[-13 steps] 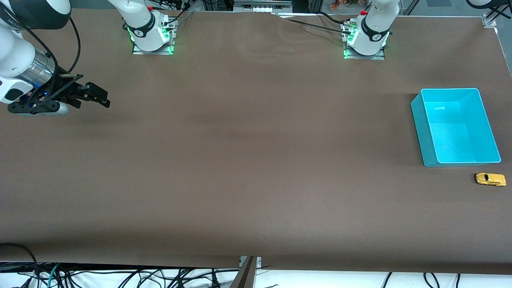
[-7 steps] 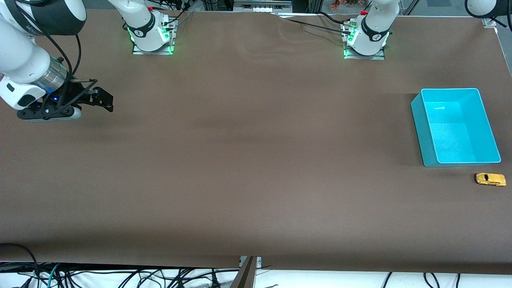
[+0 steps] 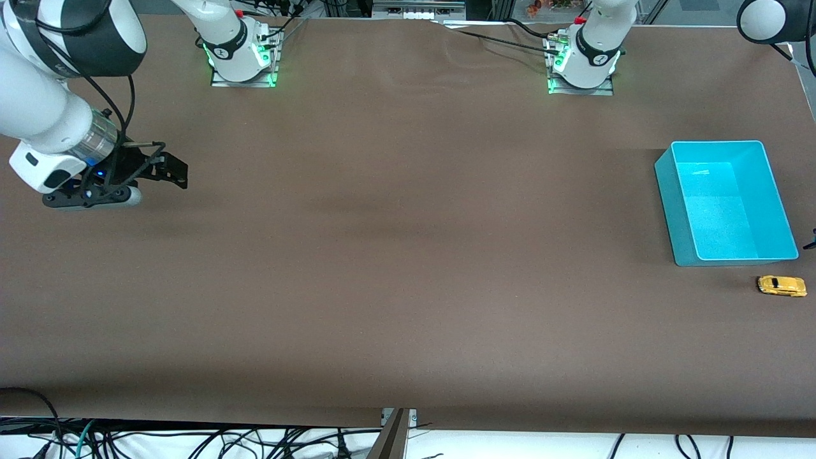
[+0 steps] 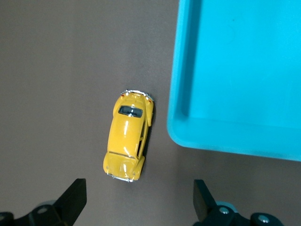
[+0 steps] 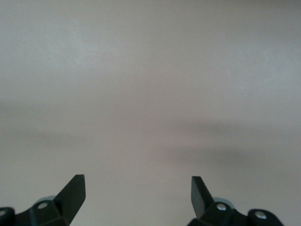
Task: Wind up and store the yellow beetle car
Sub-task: 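Close the left gripper on the yellow car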
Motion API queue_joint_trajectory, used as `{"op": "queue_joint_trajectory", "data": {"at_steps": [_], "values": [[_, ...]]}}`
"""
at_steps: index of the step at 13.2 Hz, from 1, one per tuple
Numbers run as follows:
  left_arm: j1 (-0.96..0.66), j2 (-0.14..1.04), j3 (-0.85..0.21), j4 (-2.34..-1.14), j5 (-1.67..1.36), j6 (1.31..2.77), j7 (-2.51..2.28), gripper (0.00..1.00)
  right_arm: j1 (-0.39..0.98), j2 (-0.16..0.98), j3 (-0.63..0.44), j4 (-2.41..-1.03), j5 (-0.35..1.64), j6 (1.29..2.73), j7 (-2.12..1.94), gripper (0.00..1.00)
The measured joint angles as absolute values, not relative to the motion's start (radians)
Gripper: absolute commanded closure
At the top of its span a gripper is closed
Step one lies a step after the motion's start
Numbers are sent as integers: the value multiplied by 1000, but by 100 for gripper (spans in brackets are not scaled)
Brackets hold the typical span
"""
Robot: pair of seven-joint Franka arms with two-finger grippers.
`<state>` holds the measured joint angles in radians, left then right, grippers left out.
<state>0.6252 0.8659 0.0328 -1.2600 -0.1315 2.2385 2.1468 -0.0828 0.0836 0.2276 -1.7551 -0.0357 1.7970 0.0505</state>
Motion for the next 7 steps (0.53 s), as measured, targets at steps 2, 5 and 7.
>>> {"op": "queue_joint_trajectory", "data": {"at_steps": [2,5,7], "values": [[622,887,30,-1242,-137,2239,2147,0,-75,126,228,-1727,-46,1804,51,1],[617,919,26,-1220,-137,2239,2147,0,-75,173,228,-1698,-49,1817,51,1],[616,946,24,-1200,-138,2247,2147,0,-75,181,228,-1691,-49,1821,51,1]]}}
